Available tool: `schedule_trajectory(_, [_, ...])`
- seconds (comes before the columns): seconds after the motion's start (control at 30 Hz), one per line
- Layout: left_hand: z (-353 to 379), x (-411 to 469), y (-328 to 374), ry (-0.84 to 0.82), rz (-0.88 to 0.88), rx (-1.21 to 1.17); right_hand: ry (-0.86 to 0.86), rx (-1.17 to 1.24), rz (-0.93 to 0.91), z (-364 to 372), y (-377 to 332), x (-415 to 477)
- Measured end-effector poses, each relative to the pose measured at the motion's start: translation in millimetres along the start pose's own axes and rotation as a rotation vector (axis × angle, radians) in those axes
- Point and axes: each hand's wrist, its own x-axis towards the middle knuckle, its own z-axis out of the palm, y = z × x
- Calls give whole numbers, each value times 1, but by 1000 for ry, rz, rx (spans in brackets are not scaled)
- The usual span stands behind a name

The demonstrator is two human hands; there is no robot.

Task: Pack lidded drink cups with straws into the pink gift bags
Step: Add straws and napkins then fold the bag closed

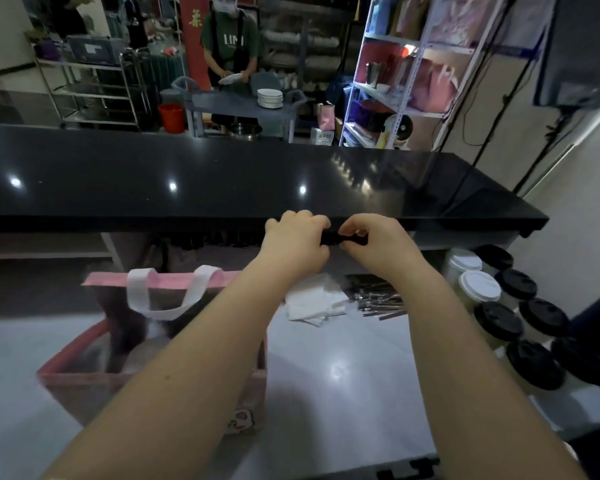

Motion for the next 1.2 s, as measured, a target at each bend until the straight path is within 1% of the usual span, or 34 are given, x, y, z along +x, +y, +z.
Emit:
schedule_trajectory(0.1, [19,14,26,-2,-54,5,-12,-2,24,-2,35,6])
schedule_trajectory(0.23, [51,30,48,-35,-97,35,-80,-3,48,9,78,12])
schedule_trajectory(0.53, [109,50,0,-235,-229,47,-318,54,56,77,138,33])
schedule_trajectory(0.73, [134,56,-15,-367,-271,100,-456,39,48,137,159,52])
schedule_trajectory(0.87, [143,64,-18,-429,-268,151,-522,-68,68,172,156,68])
schedule_trajectory(0.97, [151,64,-17,-452,-258,181,-572,-142,41,191,153,74])
schedule_trajectory(1.03, [155,62,-17,-460,-246,207,-575,-154,27,199,152,73])
schedule_trajectory(1.13, [158,59,-20,-464,-246,213,-523,-181,-24,205,153,67])
schedule_trajectory(1.2, [157,59,-21,-452,-251,211,-476,-130,-30,207,154,63])
